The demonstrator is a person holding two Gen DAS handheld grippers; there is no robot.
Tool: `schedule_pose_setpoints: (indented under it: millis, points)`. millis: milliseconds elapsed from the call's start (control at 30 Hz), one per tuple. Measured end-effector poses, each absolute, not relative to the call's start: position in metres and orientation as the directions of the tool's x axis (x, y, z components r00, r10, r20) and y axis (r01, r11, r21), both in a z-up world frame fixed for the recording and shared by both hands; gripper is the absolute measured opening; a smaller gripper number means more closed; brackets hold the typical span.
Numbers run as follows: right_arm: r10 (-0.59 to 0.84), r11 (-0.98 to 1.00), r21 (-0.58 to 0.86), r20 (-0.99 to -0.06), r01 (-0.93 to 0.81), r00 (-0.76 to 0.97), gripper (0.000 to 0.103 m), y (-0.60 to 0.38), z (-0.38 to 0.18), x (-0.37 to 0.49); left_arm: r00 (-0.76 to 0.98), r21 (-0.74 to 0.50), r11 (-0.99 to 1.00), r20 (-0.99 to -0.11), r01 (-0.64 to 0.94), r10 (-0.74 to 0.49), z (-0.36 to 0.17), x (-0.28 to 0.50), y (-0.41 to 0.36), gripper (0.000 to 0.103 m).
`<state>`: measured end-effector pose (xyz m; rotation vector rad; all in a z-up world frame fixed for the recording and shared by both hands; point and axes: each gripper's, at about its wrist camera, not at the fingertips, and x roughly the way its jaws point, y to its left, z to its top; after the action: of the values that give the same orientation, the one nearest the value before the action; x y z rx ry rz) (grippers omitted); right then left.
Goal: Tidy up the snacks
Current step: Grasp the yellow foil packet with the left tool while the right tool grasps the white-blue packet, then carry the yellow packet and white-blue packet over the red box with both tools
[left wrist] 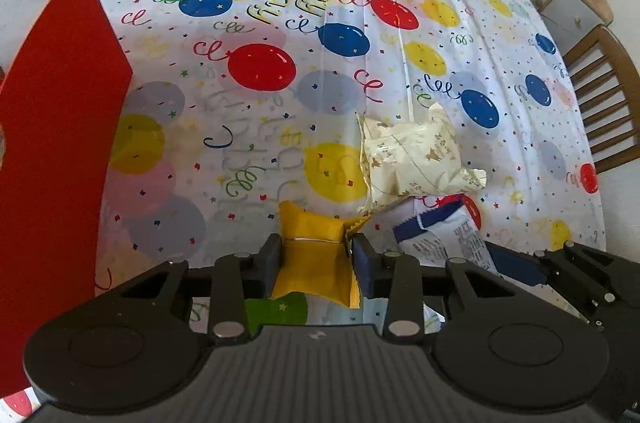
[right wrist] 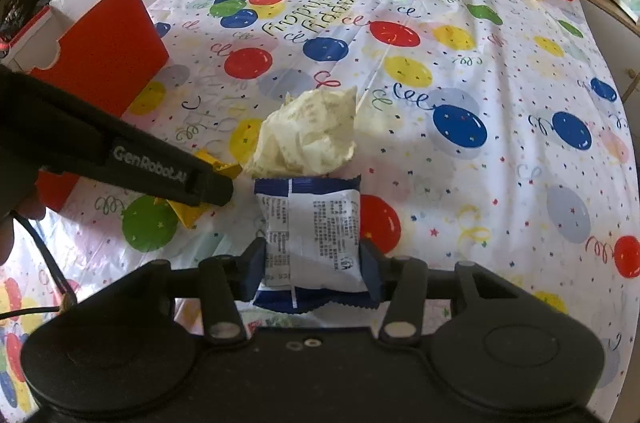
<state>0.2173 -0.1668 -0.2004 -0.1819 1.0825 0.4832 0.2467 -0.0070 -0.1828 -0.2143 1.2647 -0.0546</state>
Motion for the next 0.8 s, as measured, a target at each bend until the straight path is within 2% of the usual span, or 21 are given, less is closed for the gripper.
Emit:
schedule_pose_setpoints:
  millis: [433,800]
  points:
    - [0.318,0.904,0.139,-0.849,-0.404,0.421,0.047,-0.188,-0.160,0.184,0.370,-0.240,0.971,-0.903,-0.015,-0.217,-0.141,0.211,0.007,0.037]
    - [0.354,0.903,0.162,-0.806,-0.398,0.475,0.047,-0.177,-0.116,0.151,0.440,-0.210,0.977,-0.873,0.046,-0.209,-0.095,0.175,0.036,0.037]
